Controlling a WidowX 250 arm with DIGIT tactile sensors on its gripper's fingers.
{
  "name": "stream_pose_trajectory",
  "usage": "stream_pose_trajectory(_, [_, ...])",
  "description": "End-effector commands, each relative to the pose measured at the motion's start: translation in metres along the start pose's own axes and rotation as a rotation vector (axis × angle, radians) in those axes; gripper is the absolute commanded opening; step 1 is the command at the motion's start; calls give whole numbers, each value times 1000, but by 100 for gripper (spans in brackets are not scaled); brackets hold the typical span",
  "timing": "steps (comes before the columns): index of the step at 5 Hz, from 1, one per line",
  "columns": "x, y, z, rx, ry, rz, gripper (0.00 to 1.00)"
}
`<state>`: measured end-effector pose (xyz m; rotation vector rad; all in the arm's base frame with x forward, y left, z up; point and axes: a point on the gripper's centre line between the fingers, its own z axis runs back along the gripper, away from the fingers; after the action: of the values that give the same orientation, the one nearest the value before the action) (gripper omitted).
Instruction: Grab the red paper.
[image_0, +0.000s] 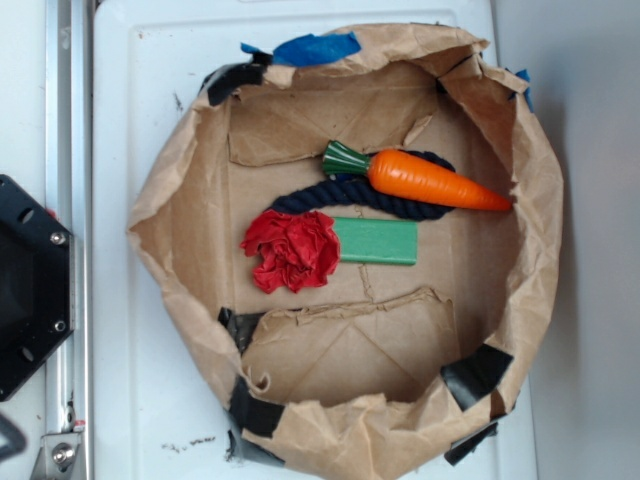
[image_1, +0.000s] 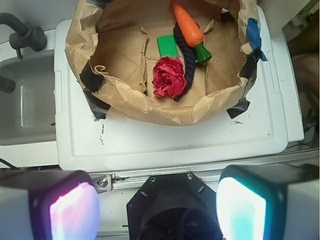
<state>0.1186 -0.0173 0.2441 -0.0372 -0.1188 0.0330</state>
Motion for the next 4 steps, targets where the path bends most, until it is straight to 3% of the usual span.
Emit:
stream_pose_trajectory(1, [0,0,0,0,0,0,100])
stream_pose_trajectory(4, [71,0,-21,21,41,48,100])
